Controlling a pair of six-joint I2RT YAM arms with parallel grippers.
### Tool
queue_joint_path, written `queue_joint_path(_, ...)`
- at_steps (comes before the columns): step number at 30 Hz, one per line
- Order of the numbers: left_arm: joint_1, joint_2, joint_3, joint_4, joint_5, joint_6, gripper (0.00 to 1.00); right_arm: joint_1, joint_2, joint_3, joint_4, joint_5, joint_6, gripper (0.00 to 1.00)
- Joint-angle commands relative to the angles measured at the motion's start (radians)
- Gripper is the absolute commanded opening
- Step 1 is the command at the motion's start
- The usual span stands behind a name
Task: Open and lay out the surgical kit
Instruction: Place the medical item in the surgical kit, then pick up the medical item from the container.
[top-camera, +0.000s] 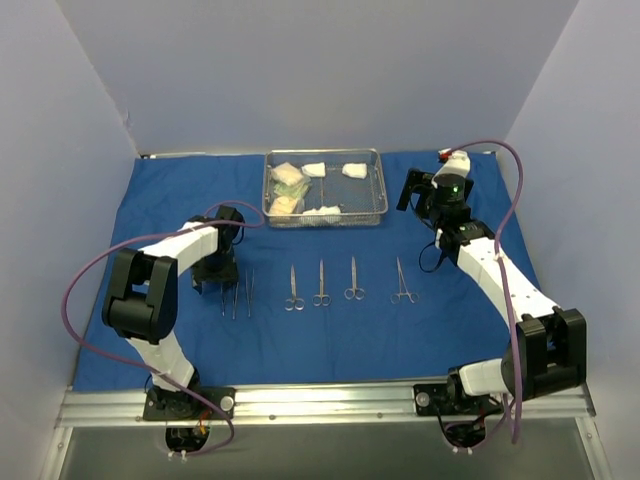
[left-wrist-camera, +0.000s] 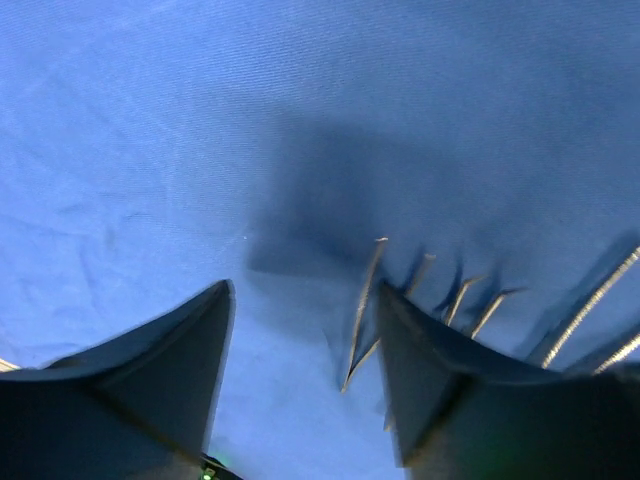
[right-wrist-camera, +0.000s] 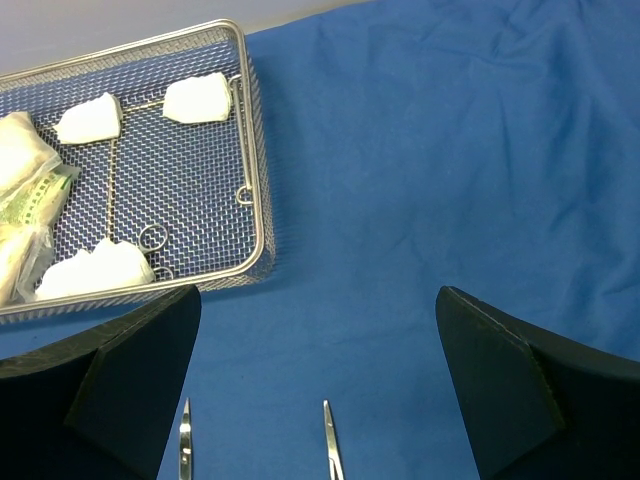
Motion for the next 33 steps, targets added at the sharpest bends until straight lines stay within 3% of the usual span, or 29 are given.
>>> queue_joint_path(1, 0.0, -0.075, 0.063, -0.023, 0.006, -0.038, 0.73, -0.008, -0.01, 0.041, 0.002, -0.006, -0.006, 1.0)
queue_joint_path(2, -0.002, -0.089, 0.079, -0.055, 0.002, -0.041, 0.8, -0.009, -0.016, 0.043, 0.004, -0.007, -0.016, 1.0)
queue_joint_path(3, 0.0, -0.104, 0.093, -0.071, 0.0, -0.048, 1.0, -0.009, -0.018, 0.043, 0.011, -0.013, -0.019, 1.0)
queue_joint_path(4, 0.0, -0.136, 0.106, -0.088, -0.003, -0.05, 0.94, -0.009, -0.019, 0.043, 0.018, -0.022, -0.031, 1.0)
queue_joint_path(10, 0.003, -0.29, 0.214, -0.132, 0.008, -0.062, 0.94, -0.004, -0.002, 0.047, 0.056, -0.13, -0.161, 1.0)
queue_joint_path(18, 0.031, -0.443, 0.216, 0.182, 0.291, -0.033, 0.94, 0.051, 0.154, 0.203, -0.007, -0.311, -0.246, 1.0)
queue_joint_path(23, 0.034, -0.365, 0.246, 0.291, 0.39, -0.031, 0.94, 0.215, 0.382, 0.415, -0.106, -0.225, -0.352, 1.0)
queue_joint_path(27, 0.038, -0.241, 0.33, 0.273, 0.422, -0.027, 0.94, 0.235, 0.524, 0.603, -0.139, -0.234, -0.267, 1.0)
queue_joint_path(33, 0.04, -0.097, 0.439, 0.306, 0.416, -0.033, 0.94, 0.264, 0.685, 0.717, -0.126, -0.204, -0.165, 1.0)
